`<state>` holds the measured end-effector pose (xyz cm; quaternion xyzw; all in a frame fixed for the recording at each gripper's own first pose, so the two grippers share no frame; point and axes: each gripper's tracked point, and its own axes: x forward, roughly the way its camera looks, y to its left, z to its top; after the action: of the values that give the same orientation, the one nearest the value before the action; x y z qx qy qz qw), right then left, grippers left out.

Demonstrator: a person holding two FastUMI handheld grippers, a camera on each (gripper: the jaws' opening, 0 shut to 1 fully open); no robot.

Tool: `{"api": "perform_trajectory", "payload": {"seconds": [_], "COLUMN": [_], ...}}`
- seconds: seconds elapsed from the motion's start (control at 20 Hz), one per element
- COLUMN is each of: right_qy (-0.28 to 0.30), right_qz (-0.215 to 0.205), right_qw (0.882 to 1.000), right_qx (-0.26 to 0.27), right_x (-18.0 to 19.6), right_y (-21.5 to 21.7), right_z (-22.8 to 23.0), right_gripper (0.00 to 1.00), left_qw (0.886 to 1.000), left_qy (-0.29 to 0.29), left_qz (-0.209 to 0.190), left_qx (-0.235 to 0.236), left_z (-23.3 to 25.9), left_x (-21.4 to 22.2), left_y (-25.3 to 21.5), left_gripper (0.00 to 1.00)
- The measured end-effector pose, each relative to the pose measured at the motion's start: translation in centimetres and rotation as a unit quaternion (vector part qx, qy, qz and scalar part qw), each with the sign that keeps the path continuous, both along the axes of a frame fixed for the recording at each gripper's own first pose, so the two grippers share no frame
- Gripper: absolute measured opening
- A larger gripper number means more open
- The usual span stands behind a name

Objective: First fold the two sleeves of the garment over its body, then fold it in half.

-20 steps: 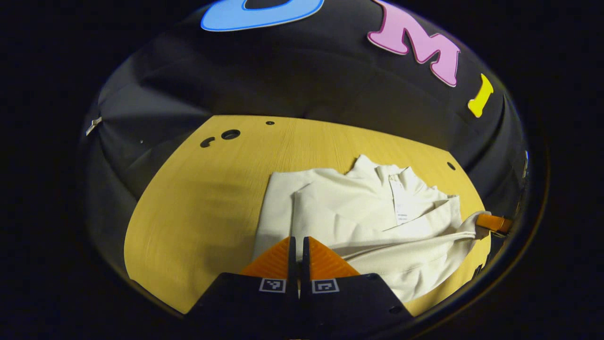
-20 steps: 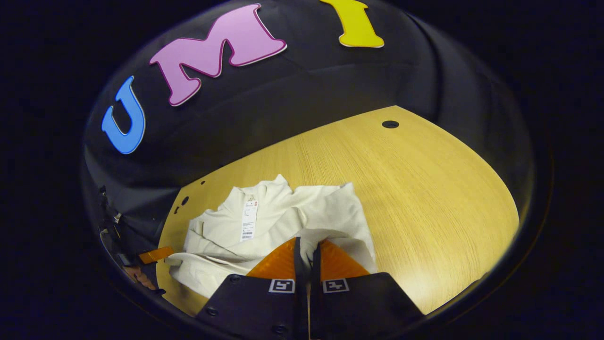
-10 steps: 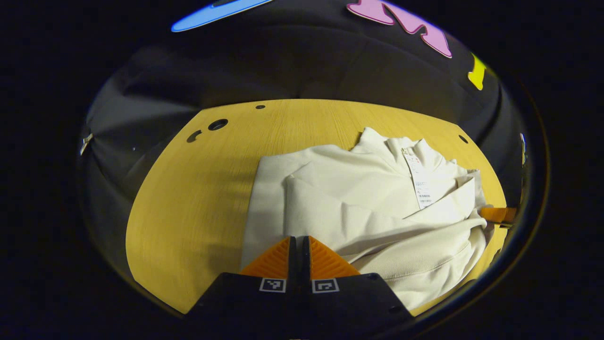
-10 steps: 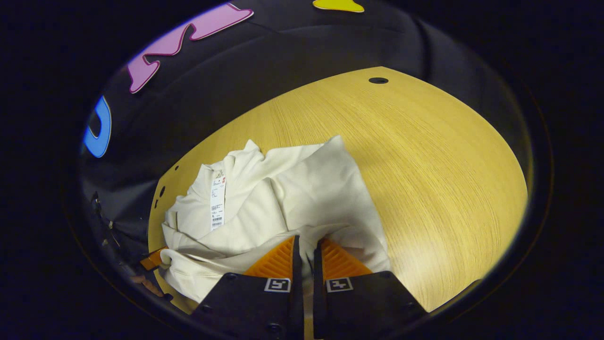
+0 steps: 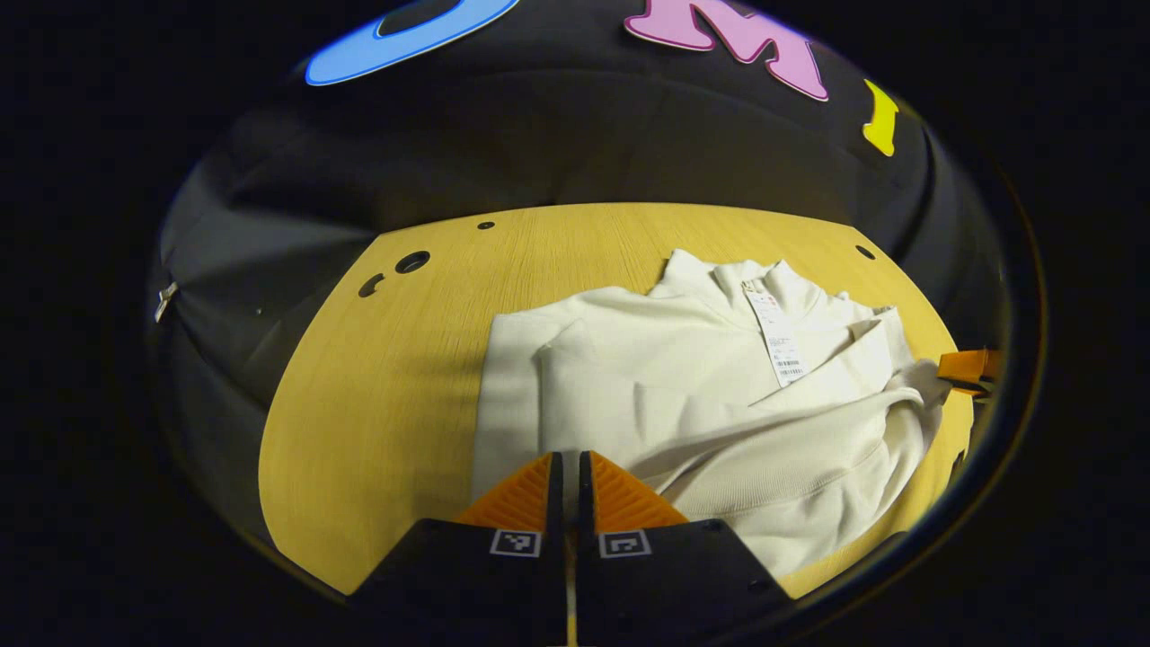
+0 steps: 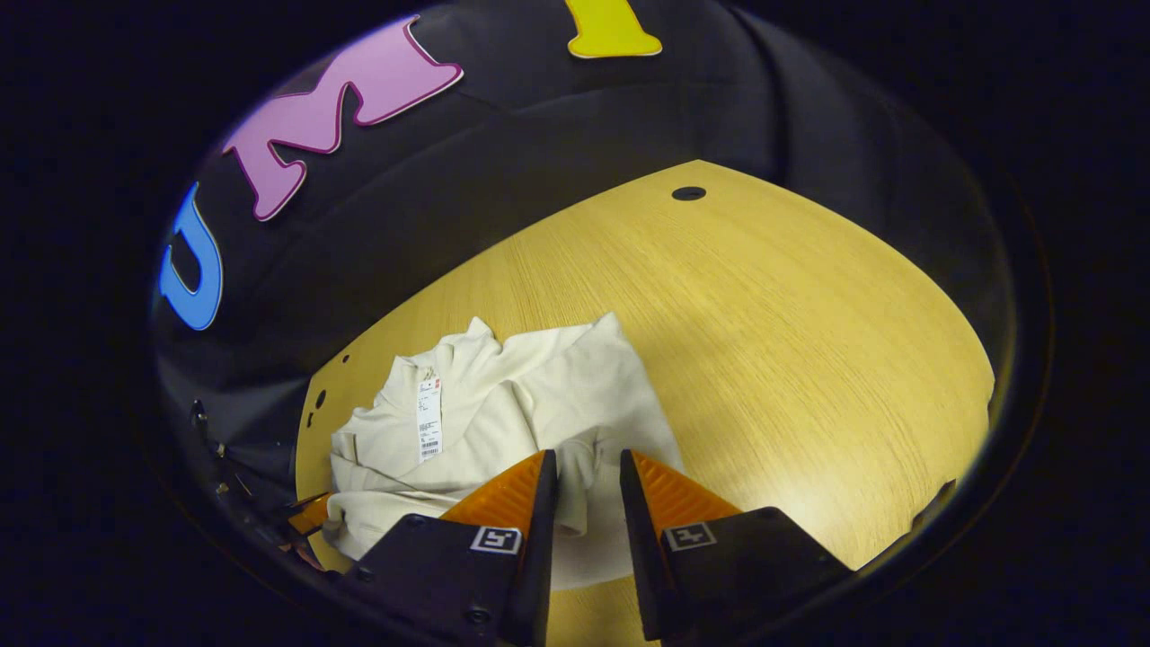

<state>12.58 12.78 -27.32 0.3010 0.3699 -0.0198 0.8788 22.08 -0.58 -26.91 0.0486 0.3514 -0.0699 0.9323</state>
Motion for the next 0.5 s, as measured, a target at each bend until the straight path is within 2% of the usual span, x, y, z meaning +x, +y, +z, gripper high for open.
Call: {"api": "perform_trajectory", "payload": {"seconds": [0.05,0.1,0.15,0.2,0.25,0.3,0.4,0.45,0.5], "right_qy": [-0.005,-0.010,-0.016,-0.021,-0.027,-0.033,-0.046,-0.053,-0.060], "right_qz": [-0.010,-0.019,-0.026,-0.029,-0.029,-0.024,-0.010,-0.002,0.007], "right_qw": [1.000,1.000,1.000,0.999,0.999,0.999,0.999,0.999,0.998], "right_qx": [0.001,0.004,0.006,0.005,0.005,0.007,0.004,0.000,-0.006], "right_x": [-0.4,-0.7,-1.2,-1.7,-2.2,-2.7,-3.7,-4.2,-4.7], "right_y": [-0.4,-0.7,-0.9,-1.0,-1.0,-0.8,-0.3,0.0,0.3], "right_z": [0.7,1.4,2.2,2.8,3.5,4.1,5.2,5.8,6.1], "right_gripper": [0.44,0.45,0.36,0.54,0.42,0.57,0.61,0.65,0.53], "left_qw": [1.000,1.000,1.000,1.000,1.000,0.999,0.999,0.998,0.998], "left_qy": [-0.006,-0.008,-0.011,-0.015,-0.024,-0.034,-0.052,-0.061,-0.067], "left_qz": [-0.001,-0.004,-0.004,-0.004,-0.003,-0.001,0.000,0.000,-0.004], "left_qx": [0.002,0.002,0.000,0.001,0.000,0.000,-0.007,-0.011,-0.015], "left_z": [0.5,1.0,1.4,2.0,2.7,3.5,5.2,5.9,6.4], "left_x": [-0.3,-0.9,-1.2,-1.6,-1.9,-2.5,-3.5,-4.2,-4.9], "left_y": [0.1,0.2,0.3,0.5,0.8,1.0,1.2,1.3,1.5], "left_gripper": [0.14,0.25,0.28,0.40,0.53,0.65,0.73,0.74,0.76]}}
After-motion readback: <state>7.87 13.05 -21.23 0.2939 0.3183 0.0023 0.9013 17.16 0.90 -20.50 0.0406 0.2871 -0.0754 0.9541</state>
